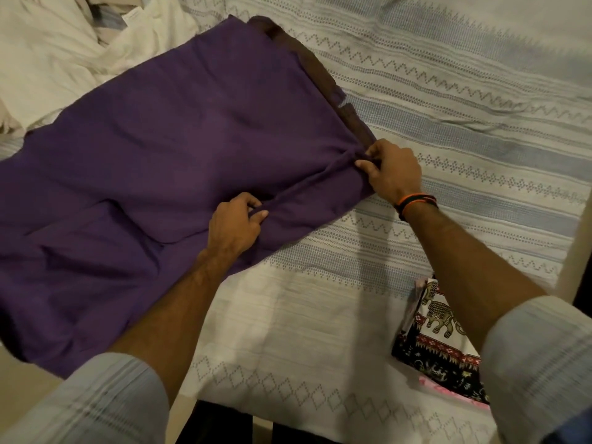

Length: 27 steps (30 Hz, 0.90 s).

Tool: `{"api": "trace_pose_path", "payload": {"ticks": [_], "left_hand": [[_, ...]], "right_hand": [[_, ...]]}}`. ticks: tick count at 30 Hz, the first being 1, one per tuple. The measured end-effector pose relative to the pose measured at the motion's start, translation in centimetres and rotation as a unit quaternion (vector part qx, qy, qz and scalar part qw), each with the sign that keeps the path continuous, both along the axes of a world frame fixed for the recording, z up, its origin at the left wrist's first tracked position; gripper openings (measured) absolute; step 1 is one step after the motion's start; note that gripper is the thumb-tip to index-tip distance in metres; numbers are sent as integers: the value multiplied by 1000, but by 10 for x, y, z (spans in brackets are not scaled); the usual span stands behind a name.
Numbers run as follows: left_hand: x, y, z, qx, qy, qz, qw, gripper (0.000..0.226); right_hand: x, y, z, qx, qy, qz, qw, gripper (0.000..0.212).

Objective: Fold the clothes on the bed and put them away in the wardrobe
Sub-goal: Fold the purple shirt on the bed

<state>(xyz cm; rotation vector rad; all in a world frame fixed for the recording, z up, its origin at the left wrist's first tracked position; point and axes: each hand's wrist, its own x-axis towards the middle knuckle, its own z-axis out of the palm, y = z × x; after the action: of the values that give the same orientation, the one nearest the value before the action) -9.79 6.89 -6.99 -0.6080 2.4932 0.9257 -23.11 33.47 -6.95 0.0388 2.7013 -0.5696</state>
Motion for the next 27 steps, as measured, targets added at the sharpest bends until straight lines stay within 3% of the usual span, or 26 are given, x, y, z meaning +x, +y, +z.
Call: {"api": "trace_pose_path", "payload": {"ticks": [6, 9, 12, 15, 17, 20, 22, 25, 27], "left_hand": [[-3, 2, 2, -2, 50, 27, 998, 18], [1, 3, 1, -25, 47, 15, 998, 24], [11, 7, 4, -93, 130, -12, 987, 18], [25, 13, 3, -76, 161, -52, 983, 16], [34, 14, -1, -52, 130, -83, 987, 19], [43, 15, -6, -46, 77, -98, 991, 48], [46, 14, -7, -52, 64, -113, 990, 65], [49, 13, -7, -76, 32, -159, 984, 85], [49, 13, -4, -81, 11, -180, 980, 89]], "right_hand": [[10, -13, 0, -61, 68, -109, 990, 23], [18, -18, 3, 43, 178, 8, 983, 15], [37, -25, 7, -35, 254, 162, 953, 7], [59, -30, 3, -89, 190, 239, 948, 10], [65, -31, -6, -76, 134, 233, 960, 27], [62, -30, -15, -12, 79, 169, 982, 57], [56, -32, -16, 34, 37, 126, 991, 66], [49, -35, -11, 70, 29, 117, 990, 61], [50, -39, -1, 48, 106, 106, 988, 44]]}}
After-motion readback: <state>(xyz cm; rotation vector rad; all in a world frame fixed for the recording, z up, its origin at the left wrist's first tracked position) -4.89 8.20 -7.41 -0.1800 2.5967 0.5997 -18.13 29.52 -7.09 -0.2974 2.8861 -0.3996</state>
